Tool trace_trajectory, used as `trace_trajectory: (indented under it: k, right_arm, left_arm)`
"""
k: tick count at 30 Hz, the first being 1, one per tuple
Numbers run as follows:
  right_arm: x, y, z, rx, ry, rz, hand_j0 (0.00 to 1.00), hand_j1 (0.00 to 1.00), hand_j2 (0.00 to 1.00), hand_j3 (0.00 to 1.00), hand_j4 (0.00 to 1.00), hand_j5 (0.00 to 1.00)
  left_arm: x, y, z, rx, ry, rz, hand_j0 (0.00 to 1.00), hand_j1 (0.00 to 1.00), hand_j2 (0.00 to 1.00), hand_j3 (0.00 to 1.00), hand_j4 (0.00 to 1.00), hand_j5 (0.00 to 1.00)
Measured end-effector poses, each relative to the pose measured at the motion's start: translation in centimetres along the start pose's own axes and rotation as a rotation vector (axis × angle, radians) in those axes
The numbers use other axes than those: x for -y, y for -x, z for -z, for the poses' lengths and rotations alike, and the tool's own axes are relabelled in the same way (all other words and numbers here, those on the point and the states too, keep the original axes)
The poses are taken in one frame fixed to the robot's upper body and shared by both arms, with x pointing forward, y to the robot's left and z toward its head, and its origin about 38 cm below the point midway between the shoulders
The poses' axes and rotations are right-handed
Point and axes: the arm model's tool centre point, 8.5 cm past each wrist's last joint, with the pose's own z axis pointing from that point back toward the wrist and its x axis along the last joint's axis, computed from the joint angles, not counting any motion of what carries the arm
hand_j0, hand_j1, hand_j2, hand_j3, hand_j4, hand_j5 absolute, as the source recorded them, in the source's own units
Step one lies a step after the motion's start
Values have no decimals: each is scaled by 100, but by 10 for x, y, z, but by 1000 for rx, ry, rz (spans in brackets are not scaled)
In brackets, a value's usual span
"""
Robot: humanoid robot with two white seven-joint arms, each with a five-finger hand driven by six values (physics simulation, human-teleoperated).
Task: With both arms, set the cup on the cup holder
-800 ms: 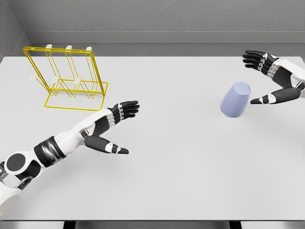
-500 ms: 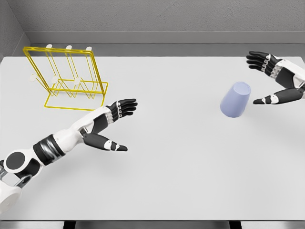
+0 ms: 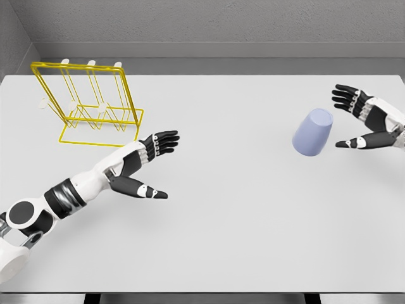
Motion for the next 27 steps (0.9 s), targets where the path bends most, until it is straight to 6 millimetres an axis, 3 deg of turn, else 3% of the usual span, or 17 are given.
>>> trace_trajectory:
  k: [10, 27]
  right_arm:
    - [-3, 27, 1, -29, 51, 59, 100, 100, 100, 100, 100, 100]
    - [-12, 49, 9, -50, 75, 107, 100, 100, 100, 100, 100, 100]
  left_arm:
    - [-12, 12, 6, -18, -38, -1, 100, 100, 100, 100, 100, 100]
    - [-4, 22, 12, -8, -41, -9, 100, 100, 100, 100, 100, 100]
